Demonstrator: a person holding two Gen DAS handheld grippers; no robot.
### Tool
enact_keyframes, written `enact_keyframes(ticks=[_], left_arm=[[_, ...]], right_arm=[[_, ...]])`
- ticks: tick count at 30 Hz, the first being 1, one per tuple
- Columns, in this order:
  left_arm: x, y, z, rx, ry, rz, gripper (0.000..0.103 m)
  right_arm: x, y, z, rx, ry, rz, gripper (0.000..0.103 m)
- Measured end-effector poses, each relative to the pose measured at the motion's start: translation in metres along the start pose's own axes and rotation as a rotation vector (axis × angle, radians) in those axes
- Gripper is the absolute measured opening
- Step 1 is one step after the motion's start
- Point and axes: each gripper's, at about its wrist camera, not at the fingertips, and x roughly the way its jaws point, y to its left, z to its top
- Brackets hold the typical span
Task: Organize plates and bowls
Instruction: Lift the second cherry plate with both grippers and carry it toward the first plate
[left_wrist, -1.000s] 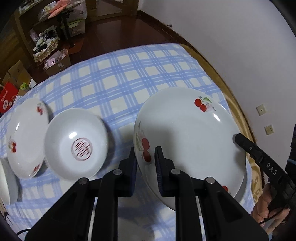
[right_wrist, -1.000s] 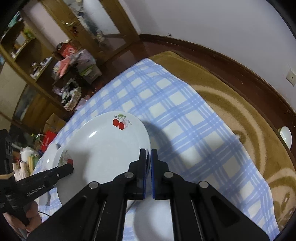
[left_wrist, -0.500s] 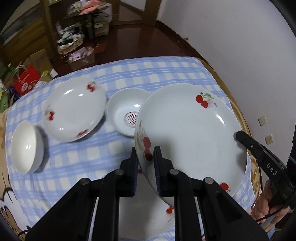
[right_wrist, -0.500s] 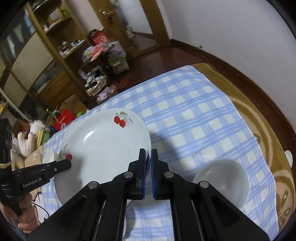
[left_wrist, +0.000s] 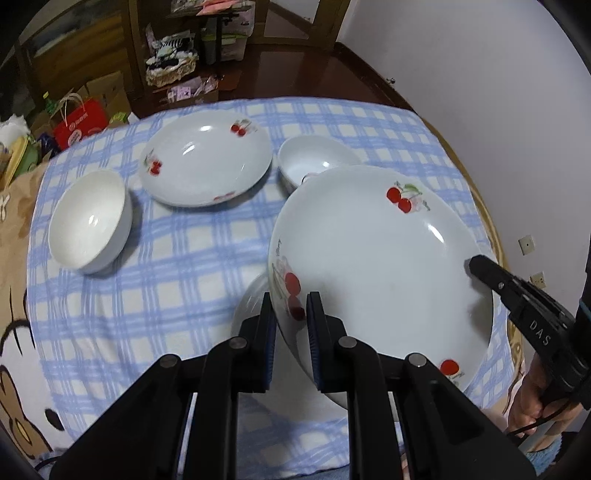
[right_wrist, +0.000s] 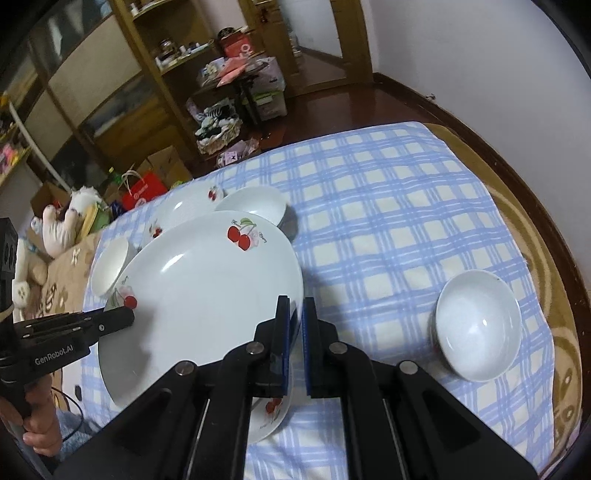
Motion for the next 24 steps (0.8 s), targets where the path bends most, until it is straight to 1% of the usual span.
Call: enact_keyframes(ticks=[4, 7, 10, 18, 24], left_arm=[[0.0, 0.008, -0.013, -0.015, 0.011, -0.007, 0.016], [0.001, 0.012, -0.021, -0.007, 0.025, -0.006, 0.016], [0.003, 0.017, -0.027, -0.027, 0.031, -0.016, 0.016], [0.012, 0.024, -0.044, -0.026, 0.047, -0.021, 0.016], [0.025, 0.032, -0.051, -0.049, 0.06, -0.028, 0.016]], right_arm=[[-0.002, 0.012, -0.01, -0.043, 0.015, -0.012, 0.007], [-0.002, 0.019, -0.018, -0.071, 0.025, -0.034, 0.007], [-0.001, 0.021, -0.023, -0.068, 0.038, -0.035, 0.007], [0.005, 0.027, -0.035, -0.075, 0.061, -0.043, 0.007], [0.015, 0.03, -0.04, -0.085, 0.08, -0.052, 0.007]])
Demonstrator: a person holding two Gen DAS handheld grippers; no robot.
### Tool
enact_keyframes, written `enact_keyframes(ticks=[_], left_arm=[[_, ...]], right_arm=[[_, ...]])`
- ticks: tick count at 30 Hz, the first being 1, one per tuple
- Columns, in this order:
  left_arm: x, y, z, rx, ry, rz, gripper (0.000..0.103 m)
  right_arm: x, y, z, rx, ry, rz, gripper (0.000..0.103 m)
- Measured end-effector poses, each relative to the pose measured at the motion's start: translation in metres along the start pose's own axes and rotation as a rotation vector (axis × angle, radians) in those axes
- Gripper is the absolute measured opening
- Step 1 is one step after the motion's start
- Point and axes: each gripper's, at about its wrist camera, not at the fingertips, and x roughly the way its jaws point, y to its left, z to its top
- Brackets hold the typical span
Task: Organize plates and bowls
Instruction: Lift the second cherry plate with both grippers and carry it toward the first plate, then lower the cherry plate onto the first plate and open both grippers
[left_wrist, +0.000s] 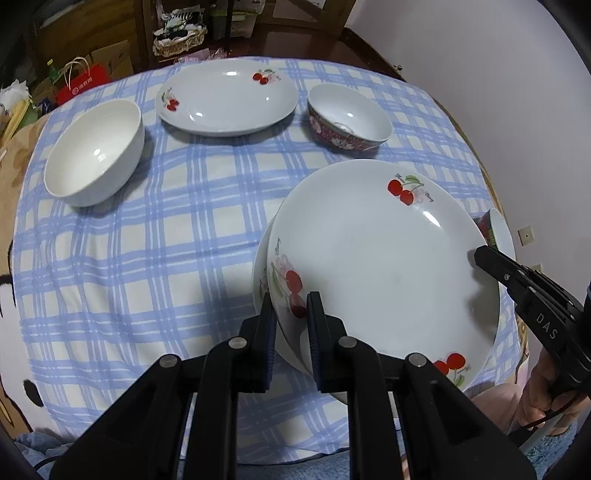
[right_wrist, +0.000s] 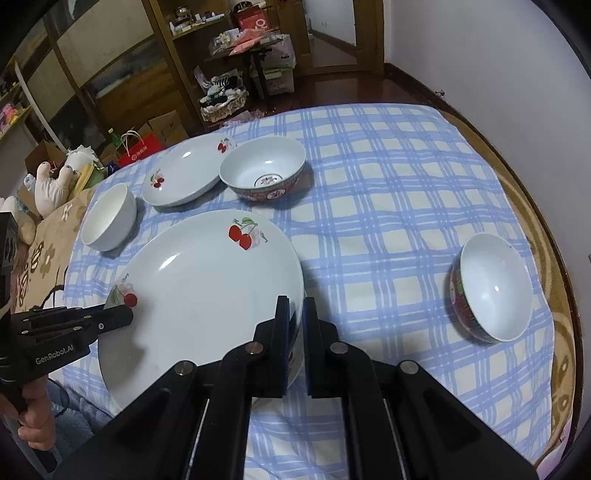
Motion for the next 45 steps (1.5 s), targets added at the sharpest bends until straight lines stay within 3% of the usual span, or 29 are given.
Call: enact_keyframes(ticks=[26, 33, 45], left_arm=[[0.046, 0.013, -0.003, -0.023, 0.079, 0.047, 0.016], [0.05, 0.005, -0.001, 0.026, 0.067, 0.1, 0.016], [0.058, 0.009, -0.002, 0.021, 0.085, 0.085, 0.016]], right_arm=[[0.057, -0.005, -0.011, 0.003, 0.133, -0.005, 0.007], [0.062, -0.003, -0.009, -0.036, 0.098, -0.023, 0.007], [0.068, -0.01, -0.006, 0.012, 0.054, -0.009, 0.007]])
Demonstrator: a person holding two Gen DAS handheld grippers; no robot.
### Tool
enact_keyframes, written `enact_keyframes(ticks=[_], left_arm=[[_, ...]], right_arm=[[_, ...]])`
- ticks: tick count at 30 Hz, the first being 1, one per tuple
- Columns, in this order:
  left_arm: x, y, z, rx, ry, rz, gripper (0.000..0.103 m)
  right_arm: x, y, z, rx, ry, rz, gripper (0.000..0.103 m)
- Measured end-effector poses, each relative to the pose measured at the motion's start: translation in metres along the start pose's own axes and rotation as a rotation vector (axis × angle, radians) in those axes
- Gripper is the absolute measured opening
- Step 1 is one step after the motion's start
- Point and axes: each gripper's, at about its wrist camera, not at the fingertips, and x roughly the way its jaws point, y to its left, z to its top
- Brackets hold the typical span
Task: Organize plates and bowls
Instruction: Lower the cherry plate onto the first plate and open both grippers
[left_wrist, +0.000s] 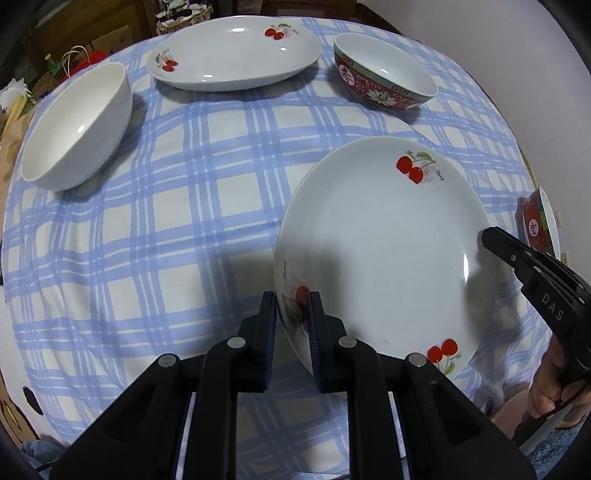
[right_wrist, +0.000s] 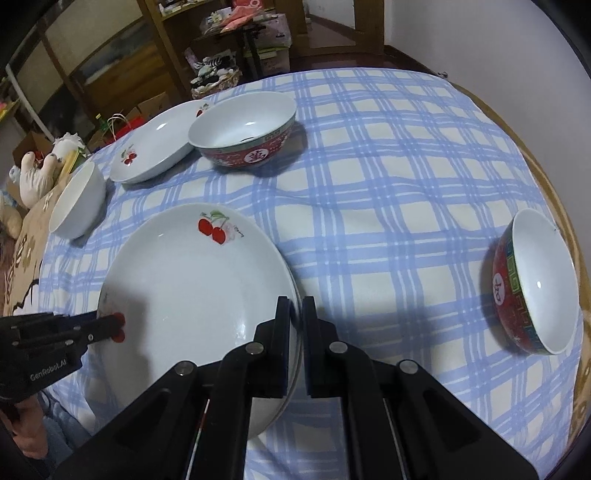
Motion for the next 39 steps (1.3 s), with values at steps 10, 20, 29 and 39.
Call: enact_keyframes(ticks=[10, 20, 29, 39], left_arm=[[0.005, -0.001, 0.001, 0.0, 0.008, -0.004, 0.018], [0.006, -0.001, 0.003, 0.003, 0.009, -0.003, 0.019], [0.007, 0.0, 0.002, -0.001, 0.011, -0.005, 0.021], [-0.005, 0.003, 0.001, -0.006, -0.019, 0.003, 0.021]], right_arm=[[0.002, -0.007, 0.003, 0.038, 0.002, 0.045, 0.008], [0.003, -0.009, 0.004, 0.049, 0.005, 0.057, 0.008], [0.005, -0.009, 0.004, 0.059, 0.016, 0.048, 0.01], [-0.001, -0.001, 0.002, 0.03, -0.008, -0.005, 0.01]])
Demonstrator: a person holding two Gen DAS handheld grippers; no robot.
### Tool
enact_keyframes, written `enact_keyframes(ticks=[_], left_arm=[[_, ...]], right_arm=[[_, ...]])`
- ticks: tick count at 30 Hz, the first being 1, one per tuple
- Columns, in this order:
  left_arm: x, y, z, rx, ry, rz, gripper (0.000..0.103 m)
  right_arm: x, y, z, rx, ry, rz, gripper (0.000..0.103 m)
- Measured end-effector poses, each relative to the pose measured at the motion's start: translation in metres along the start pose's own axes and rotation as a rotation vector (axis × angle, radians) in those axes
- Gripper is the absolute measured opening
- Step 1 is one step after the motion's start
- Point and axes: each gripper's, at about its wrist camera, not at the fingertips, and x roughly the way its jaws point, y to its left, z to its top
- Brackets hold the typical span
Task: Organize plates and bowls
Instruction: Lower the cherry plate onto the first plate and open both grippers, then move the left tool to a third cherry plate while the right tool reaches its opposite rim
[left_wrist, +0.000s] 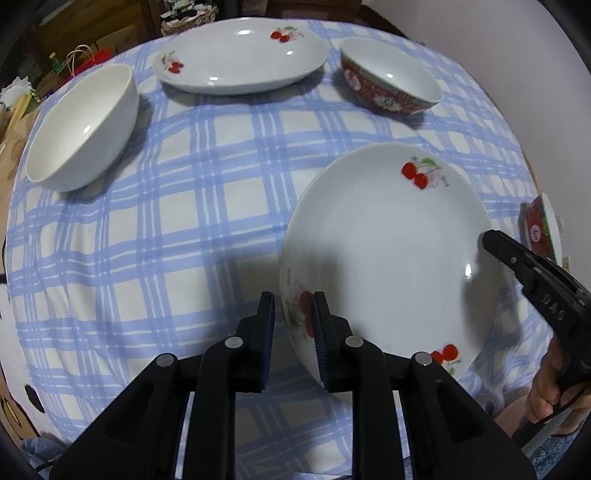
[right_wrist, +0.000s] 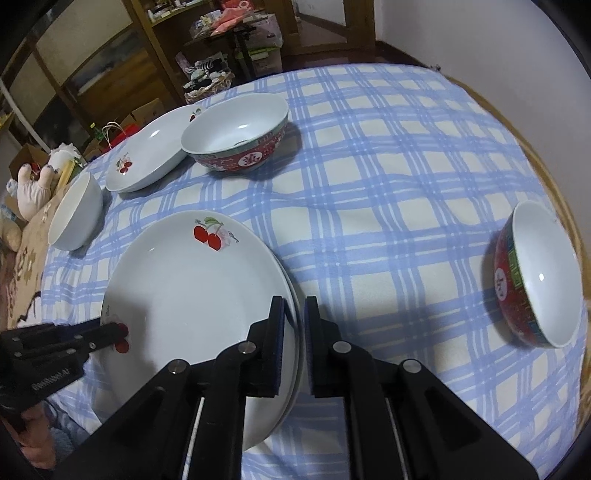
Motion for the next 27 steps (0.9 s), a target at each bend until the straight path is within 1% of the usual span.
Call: enact_keyframes(ticks=[3, 8, 9, 10, 12, 14, 16, 17, 18, 19, 20, 21, 22, 23, 24, 25, 26, 27], left_arm=[[-0.006, -0.003, 0.003, 0.007, -0.026, -0.001, 0.021], [-0.015, -0.003, 0.005, 0.005, -0.046, -0.006, 0.021], [-0.017, -0.003, 0.004, 0.009, -0.052, 0.0, 0.021], [-0.02, -0.003, 0.003, 0.012, -0.057, 0.007, 0.021], [-0.026, -0.002, 0.003, 0.021, -0.077, 0.026, 0.022], [-0.034, 0.0, 0.005, 0.026, -0.096, 0.034, 0.028], [-0.044, 0.005, 0.007, 0.024, -0.12, 0.024, 0.039], [-0.048, 0.009, 0.008, 0.022, -0.135, 0.016, 0.043], [-0.051, 0.011, 0.01, 0.022, -0.146, 0.021, 0.05], [-0.054, 0.014, 0.012, 0.024, -0.159, 0.037, 0.053], [-0.057, 0.016, 0.015, 0.033, -0.169, 0.066, 0.055], [-0.058, 0.018, 0.018, 0.039, -0.169, 0.086, 0.06], [-0.061, 0.022, 0.022, 0.039, -0.167, 0.103, 0.068], [-0.064, 0.025, 0.024, 0.034, -0.168, 0.106, 0.073], [-0.07, 0.031, 0.028, 0.024, -0.171, 0.102, 0.082], [-0.072, 0.033, 0.032, 0.019, -0.173, 0.101, 0.087], [-0.076, 0.036, 0.036, 0.013, -0.176, 0.103, 0.087], [-0.08, 0.04, 0.042, 0.007, -0.179, 0.107, 0.087]], right_arm=[[-0.002, 0.002, -0.001, -0.01, -0.013, -0.017, 0.01], [-0.011, -0.003, -0.001, 0.025, -0.031, -0.017, 0.01], [-0.014, -0.005, -0.001, 0.037, -0.039, -0.016, 0.01], [-0.016, -0.006, 0.0, 0.046, -0.044, -0.01, 0.013], [-0.023, -0.008, 0.002, 0.064, -0.059, 0.005, 0.014], [-0.029, -0.006, 0.004, 0.063, -0.075, 0.015, 0.014], [-0.035, 0.0, 0.008, 0.029, -0.089, 0.013, 0.015], [-0.038, 0.003, 0.011, 0.016, -0.097, 0.007, 0.017], [-0.04, 0.005, 0.013, 0.009, -0.103, 0.005, 0.025], [-0.042, 0.007, 0.015, 0.004, -0.11, 0.007, 0.031], [-0.044, 0.009, 0.017, -0.001, -0.117, 0.013, 0.042], [-0.046, 0.012, 0.021, -0.008, -0.125, 0.017, 0.048], [-0.047, 0.014, 0.023, -0.014, -0.129, 0.015, 0.049], [-0.048, 0.017, 0.026, -0.025, -0.134, 0.01, 0.049], [-0.049, 0.02, 0.03, -0.033, -0.139, 0.006, 0.052], [-0.049, 0.022, 0.035, -0.036, -0.142, 0.007, 0.056], [-0.049, 0.024, 0.038, -0.036, -0.144, 0.009, 0.067], [-0.05, 0.025, 0.044, -0.035, -0.15, 0.019, 0.074]])
